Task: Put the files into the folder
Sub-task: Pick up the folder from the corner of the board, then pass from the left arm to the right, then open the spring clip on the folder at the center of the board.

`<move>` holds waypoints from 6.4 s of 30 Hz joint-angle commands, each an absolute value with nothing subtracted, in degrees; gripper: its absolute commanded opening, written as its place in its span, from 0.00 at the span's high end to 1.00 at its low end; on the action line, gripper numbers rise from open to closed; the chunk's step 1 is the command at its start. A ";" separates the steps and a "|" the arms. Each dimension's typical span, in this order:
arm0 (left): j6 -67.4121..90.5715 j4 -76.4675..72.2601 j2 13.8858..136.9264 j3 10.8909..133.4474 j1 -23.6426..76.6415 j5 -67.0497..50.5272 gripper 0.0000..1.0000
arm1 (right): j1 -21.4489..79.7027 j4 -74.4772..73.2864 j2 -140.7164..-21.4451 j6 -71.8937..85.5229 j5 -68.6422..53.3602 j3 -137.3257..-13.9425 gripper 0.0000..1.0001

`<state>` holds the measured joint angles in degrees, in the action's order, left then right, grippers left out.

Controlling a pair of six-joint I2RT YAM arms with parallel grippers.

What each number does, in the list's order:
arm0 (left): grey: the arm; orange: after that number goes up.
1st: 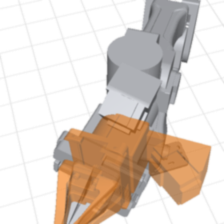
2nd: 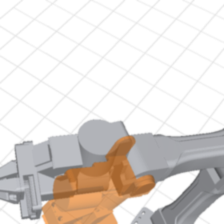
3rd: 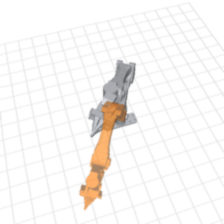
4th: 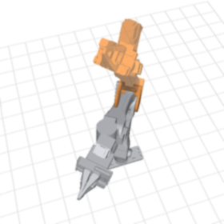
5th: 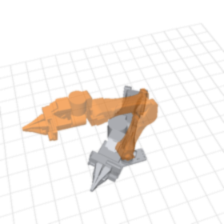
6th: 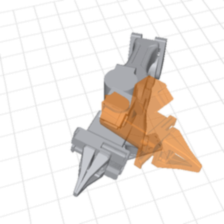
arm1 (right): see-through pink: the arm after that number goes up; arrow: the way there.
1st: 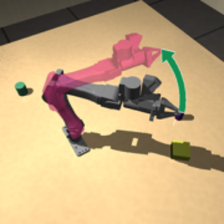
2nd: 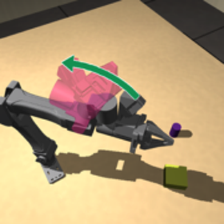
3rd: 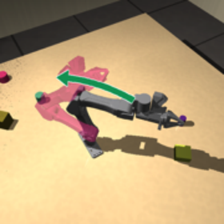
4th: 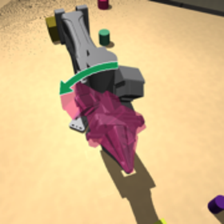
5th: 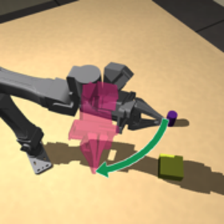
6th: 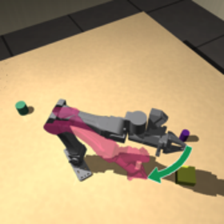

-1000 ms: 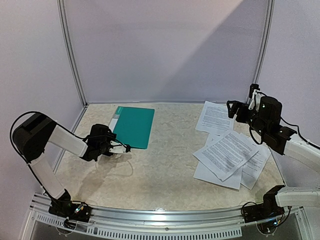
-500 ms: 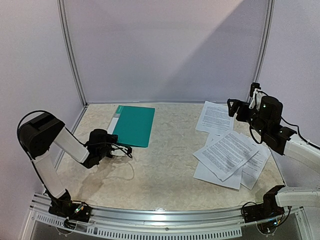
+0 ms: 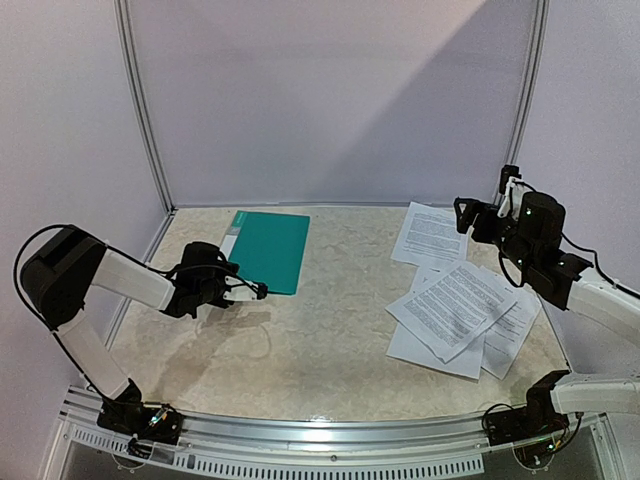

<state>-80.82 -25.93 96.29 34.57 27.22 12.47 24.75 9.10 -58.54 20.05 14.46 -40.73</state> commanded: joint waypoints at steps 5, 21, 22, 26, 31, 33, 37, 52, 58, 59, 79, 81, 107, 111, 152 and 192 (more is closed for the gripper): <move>-81.28 -24.71 98.38 34.79 28.13 12.64 0.48 | 24.97 9.93 -57.20 19.42 14.77 -39.11 0.01; -81.19 -33.66 102.69 35.16 28.14 15.46 0.52 | 25.05 10.58 -56.87 19.33 14.63 -38.25 0.01; -81.04 -34.85 102.93 35.04 28.13 15.59 0.52 | 25.05 10.75 -56.87 19.40 14.60 -38.16 0.01; -81.99 -41.50 104.39 34.51 28.13 16.28 0.52 | 25.04 10.85 -56.87 19.35 14.44 -38.14 0.01; -82.70 -43.12 107.32 36.16 28.04 18.01 0.51 | 25.05 10.98 -56.54 19.16 14.45 -37.93 0.01; -82.70 -46.13 108.98 36.55 28.04 19.16 0.49 | 25.04 11.11 -56.21 19.20 14.39 -37.73 0.01; -83.59 -51.14 111.99 36.77 28.08 20.11 0.46 | 25.00 11.07 -56.01 19.00 14.24 -37.62 0.01; -59.48 -25.92 98.05 45.53 27.86 20.12 1.00 | 25.93 0.95 -61.54 31.15 7.67 -43.81 0.02; -47.17 -6.41 87.49 50.44 27.87 15.32 1.00 | 32.97 3.57 -69.72 45.84 2.62 -45.80 0.04; -45.75 -3.79 86.18 51.05 27.86 14.32 1.00 | 34.43 6.42 -72.59 48.47 1.12 -45.87 0.04; -35.56 9.30 75.24 50.14 27.86 11.36 1.00 | 49.24 27.56 -125.99 75.87 -16.32 -77.53 0.05; -35.28 9.53 74.98 50.18 27.91 11.33 1.00 | 49.31 29.59 -128.94 78.21 -18.14 -80.61 0.05; -18.07 15.72 72.62 53.87 13.15 -5.51 0.95 | 49.44 23.55 -129.33 70.58 -20.14 -86.87 1.00; -16.51 20.81 69.63 54.23 5.10 -16.66 0.40 | 49.57 7.29 -119.84 56.80 -15.93 -86.93 1.00; -31.10 35.66 82.06 56.46 20.89 -9.29 0.07 | 49.39 -11.71 -83.53 53.08 -13.44 -47.80 0.46; -24.75 28.63 114.51 74.38 27.86 2.32 0.11 | 66.75 -14.85 -122.70 -46.53 -5.78 -86.70 0.77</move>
<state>-23.99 29.63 111.90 74.89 26.76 -0.89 66.81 -15.79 -120.99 -43.90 -6.74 -84.99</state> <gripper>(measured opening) 0.886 0.239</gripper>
